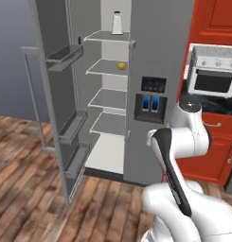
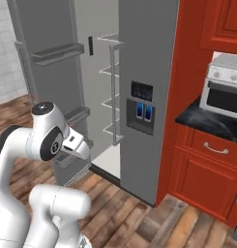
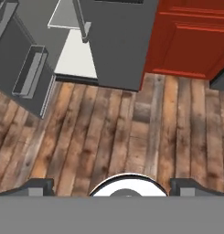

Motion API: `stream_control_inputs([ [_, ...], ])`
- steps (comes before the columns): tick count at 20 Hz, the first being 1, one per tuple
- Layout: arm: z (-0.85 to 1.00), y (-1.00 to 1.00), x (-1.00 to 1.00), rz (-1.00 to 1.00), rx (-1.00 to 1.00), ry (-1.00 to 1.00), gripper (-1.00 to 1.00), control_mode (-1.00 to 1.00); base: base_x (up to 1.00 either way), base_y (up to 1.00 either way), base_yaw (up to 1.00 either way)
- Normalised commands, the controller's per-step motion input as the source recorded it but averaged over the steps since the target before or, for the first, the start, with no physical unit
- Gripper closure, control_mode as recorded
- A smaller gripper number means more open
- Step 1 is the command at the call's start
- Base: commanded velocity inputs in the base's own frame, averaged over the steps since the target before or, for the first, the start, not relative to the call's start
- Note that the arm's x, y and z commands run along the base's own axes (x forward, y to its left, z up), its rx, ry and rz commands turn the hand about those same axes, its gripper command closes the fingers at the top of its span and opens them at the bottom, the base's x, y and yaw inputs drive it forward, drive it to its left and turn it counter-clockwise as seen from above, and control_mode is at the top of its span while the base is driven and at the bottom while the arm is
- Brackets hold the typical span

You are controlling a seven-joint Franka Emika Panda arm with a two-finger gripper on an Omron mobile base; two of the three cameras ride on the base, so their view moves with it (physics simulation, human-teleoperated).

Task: Pick the pear and banana from the fridge and place them on the plate next to the blender to make a fruit smoothie.

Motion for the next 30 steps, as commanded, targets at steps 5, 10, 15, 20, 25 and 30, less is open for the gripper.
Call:
stream_control_inputs([
  [5,0.0,0.0,0.0,0.0,0.0,0.0,-1.0,1.0,0.88,0.51,-0.25],
  [10,0.0,0.0,0.0,0.0,0.0,0.0,-1.0,1.0,0.74,0.28,-0.24],
  [15,0.0,0.0,0.0,0.0,0.0,0.0,-1.0,1.0,0.58,0.19,-0.19],
  [20,0.0,0.0,0.0,0.0,0.0,0.0,-1.0,1.0,0.49,0.19,-0.16],
  [25,0.0,0.0,0.0,0.0,0.0,0.0,-1.0,1.0,0.4,0.29,-0.12],
  [30,0.0,0.0,0.0,0.0,0.0,0.0,-1.0,1.0,0.47,0.35,-0.1],
])
